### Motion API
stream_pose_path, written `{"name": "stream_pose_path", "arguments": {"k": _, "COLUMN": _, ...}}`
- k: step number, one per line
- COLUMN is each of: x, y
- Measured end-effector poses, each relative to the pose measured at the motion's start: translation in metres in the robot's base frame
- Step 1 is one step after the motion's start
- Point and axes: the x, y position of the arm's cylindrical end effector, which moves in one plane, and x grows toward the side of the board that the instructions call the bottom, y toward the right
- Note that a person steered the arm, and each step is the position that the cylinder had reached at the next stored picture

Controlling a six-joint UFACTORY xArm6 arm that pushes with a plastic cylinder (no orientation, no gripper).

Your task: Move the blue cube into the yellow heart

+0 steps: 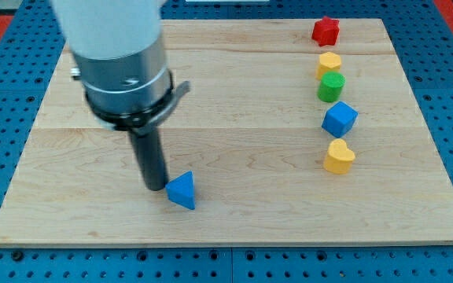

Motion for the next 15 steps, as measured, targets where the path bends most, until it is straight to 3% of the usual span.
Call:
{"name": "stream_pose_path", "arguments": {"k": 1, "x": 0.012, "y": -0.007}}
{"name": "stream_pose_path", "arguments": {"k": 3, "x": 0.007, "y": 0.079}}
{"name": "stream_pose_path", "arguments": {"k": 5, "x": 0.007, "y": 0.124}}
{"name": "stream_pose_path", "arguments": {"k": 9, "x": 0.031, "y": 0.157}}
{"name": "stream_pose_path", "arguments": {"k": 11, "x": 0.08, "y": 0.167}}
{"name": "stream_pose_path", "arguments": {"k": 13, "x": 0.041, "y": 0.181}}
{"name": "stream_pose_path", "arguments": {"k": 15, "x": 0.037, "y": 0.168}}
